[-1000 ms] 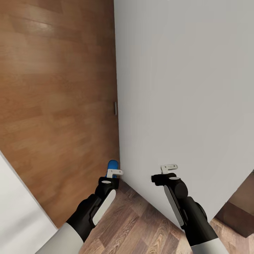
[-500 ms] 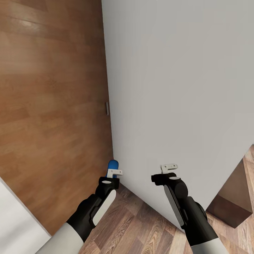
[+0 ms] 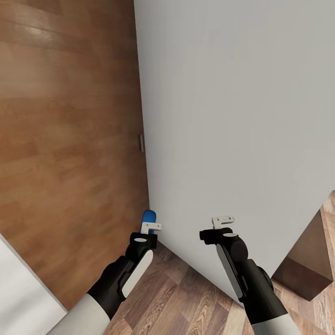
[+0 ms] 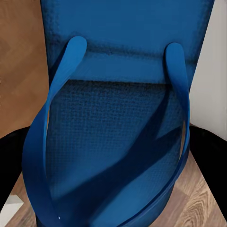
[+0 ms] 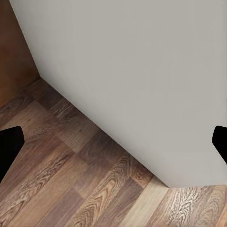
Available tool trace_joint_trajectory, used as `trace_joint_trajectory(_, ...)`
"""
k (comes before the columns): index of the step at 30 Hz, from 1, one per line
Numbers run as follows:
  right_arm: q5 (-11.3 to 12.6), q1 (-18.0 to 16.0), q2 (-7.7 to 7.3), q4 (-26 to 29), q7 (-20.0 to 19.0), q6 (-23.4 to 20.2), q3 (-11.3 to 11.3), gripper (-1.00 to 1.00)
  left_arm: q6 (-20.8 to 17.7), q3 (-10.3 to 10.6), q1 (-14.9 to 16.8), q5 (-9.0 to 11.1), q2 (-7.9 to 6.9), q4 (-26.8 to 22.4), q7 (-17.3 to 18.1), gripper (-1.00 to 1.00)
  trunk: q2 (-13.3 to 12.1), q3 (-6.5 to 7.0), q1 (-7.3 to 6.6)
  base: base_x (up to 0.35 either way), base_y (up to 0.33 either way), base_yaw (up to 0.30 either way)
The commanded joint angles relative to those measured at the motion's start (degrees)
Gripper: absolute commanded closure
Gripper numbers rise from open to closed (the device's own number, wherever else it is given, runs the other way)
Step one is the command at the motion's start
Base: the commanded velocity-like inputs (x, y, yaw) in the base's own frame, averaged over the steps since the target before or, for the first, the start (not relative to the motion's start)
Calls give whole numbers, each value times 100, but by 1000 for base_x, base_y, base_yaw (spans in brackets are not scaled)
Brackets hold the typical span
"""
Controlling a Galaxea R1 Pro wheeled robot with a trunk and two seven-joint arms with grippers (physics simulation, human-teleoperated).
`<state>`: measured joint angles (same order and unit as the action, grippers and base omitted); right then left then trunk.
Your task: In the bedroom, move the book from the bed onto either nightstand, and place the two sandals side by side next to the bed.
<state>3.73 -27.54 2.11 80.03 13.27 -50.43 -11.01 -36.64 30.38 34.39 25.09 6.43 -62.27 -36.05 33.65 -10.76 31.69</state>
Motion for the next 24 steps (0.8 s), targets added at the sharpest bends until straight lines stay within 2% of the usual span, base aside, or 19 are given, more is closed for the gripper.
trace_joint_trajectory(1,40,1,3,8,45,-13,-6,-100,28,31,5,60,-10,-18,-55,100,9,-10,2,0,0,0)
trace_joint_trajectory(4,37,81,6,2,41,30,-6,-100,311,82,-78,64,-29,-11,-33,100,9,-10,2,0,0,0)
trace_joint_trajectory(5,33,166,7,7,38,60,-6,-100,535,108,-167,62,-34,-5,-22,100,9,-10,2,0,0,0)
trace_joint_trajectory(10,34,398,8,109,25,231,-6,-100,1169,266,-446,15,-52,2,-11,100,9,-10,2,0,0,0)
trace_joint_trajectory(12,33,718,2,231,-55,500,-6,-100,1415,575,-682,-119,-98,-3,-40,100,9,-10,2,0,0,0)
trace_joint_trajectory(14,32,946,-13,295,-150,710,-6,-100,1551,768,-807,-192,-124,-8,-64,100,9,-10,2,0,0,0)
trace_joint_trajectory(15,32,1012,-17,309,-183,777,-4,-100,1597,812,-843,-207,-129,-7,-69,100,9,-10,2,0,0,0)
trace_joint_trajectory(16,32,1220,-37,345,-305,1048,0,-100,1814,921,-983,-248,-143,-2,-68,100,9,-10,2,0,0,0)
trace_joint_trajectory(19,30,1392,-54,391,-409,1315,-1,-100,2074,970,-1073,-275,-184,-23,-38,100,9,-10,2,0,0,0)
trace_joint_trajectory(24,8,1593,-60,548,-458,1483,1,-100,2543,1150,-1204,-284,-471,-24,-13,100,9,-10,2,0,0,0)
